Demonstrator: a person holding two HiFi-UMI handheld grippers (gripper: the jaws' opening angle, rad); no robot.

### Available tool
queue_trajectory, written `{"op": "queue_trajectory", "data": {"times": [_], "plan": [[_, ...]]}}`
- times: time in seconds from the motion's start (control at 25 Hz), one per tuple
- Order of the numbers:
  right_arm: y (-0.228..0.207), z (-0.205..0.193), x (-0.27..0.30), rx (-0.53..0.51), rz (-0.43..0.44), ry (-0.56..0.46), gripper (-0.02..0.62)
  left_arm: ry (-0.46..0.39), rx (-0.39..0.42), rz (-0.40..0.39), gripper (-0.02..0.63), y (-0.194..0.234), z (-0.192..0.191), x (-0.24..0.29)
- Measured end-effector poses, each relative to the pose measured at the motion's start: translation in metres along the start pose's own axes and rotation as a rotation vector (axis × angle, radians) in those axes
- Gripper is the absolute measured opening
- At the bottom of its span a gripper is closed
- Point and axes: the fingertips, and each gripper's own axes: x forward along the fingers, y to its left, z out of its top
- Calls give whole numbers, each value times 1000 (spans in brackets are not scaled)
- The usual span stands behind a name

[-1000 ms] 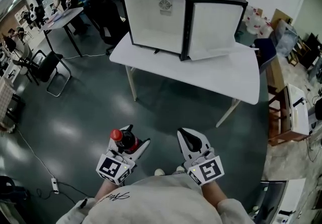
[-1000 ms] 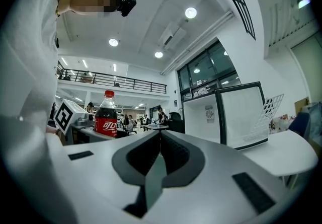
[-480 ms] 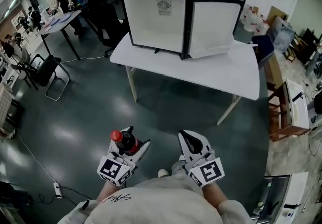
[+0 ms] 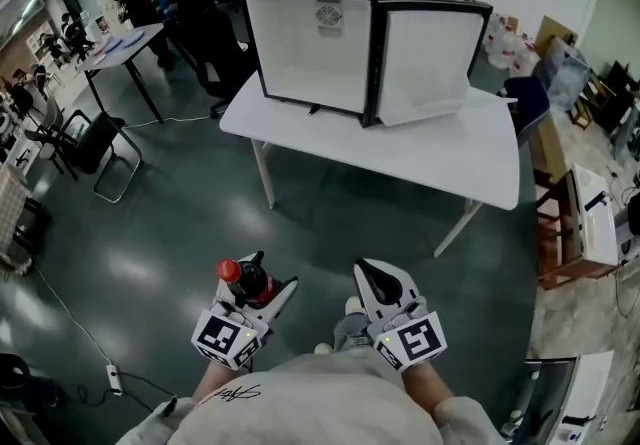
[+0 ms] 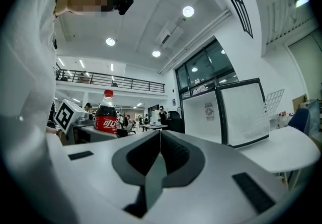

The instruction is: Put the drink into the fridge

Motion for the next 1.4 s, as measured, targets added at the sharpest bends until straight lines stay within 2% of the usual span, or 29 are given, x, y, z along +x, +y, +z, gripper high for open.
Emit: {"op": "queue_trajectory", "data": {"times": [0.84, 1.4], "plan": [[-80, 12, 73, -14, 83, -4, 12, -8, 20, 71, 318, 50, 26, 85], [-139, 14, 117, -12, 122, -13, 12, -27, 1, 124, 318, 83, 39, 143]]}}
